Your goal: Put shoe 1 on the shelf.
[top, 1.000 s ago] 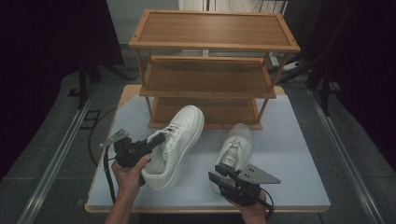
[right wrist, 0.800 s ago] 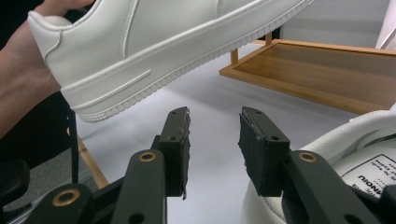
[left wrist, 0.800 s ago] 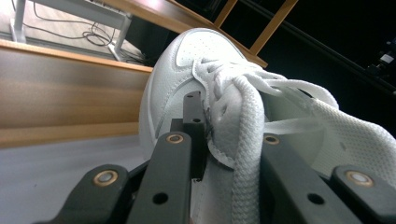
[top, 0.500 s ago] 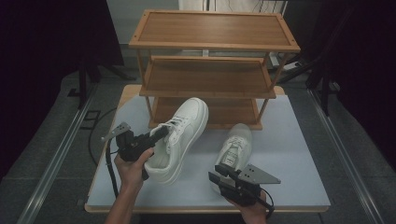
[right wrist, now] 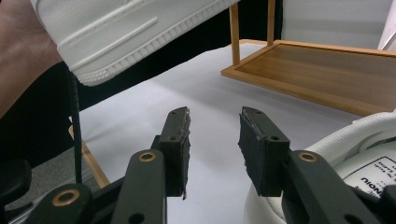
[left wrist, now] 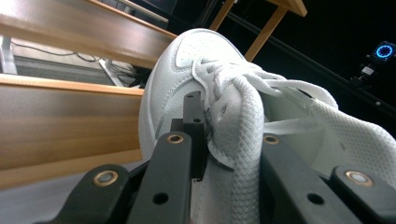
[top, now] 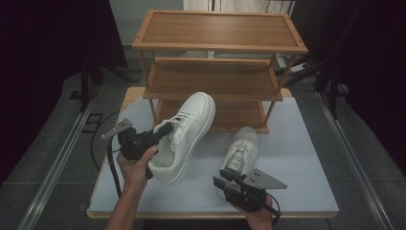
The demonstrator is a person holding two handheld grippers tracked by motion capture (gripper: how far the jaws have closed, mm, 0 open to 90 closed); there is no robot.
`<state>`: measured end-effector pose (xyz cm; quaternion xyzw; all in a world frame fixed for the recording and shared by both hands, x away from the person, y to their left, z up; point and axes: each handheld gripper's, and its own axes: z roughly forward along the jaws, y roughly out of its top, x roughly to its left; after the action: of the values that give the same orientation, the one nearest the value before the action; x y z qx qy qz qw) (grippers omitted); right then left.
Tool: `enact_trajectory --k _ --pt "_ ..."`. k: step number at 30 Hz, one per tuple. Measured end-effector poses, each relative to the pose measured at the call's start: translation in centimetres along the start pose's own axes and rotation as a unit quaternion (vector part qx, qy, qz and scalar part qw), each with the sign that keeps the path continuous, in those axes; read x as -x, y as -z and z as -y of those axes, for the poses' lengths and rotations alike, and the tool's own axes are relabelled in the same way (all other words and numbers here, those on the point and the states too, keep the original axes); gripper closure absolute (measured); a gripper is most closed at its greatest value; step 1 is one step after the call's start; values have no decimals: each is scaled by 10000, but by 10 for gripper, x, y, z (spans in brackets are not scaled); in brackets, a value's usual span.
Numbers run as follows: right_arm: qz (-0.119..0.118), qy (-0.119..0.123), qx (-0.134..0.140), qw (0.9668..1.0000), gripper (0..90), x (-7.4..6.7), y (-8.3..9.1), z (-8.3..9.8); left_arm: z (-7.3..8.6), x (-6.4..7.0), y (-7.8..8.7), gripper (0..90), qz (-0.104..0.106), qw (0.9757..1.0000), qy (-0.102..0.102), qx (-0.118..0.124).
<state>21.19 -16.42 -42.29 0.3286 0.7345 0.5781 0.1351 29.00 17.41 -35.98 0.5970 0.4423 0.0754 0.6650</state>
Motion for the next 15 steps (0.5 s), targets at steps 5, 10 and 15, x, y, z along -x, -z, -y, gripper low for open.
enact_trajectory --k 5,10,15 --pt "-20 17 -12 10000 624 0 -1 0 -7 2 -3 818 51 10000 9 41" --pt "-36 21 -33 10000 623 0 -1 0 -13 2 -7 818 55 10000 31 77" --pt "-39 15 -42 10000 624 0 -1 0 -19 2 -10 818 51 9999 43 84"
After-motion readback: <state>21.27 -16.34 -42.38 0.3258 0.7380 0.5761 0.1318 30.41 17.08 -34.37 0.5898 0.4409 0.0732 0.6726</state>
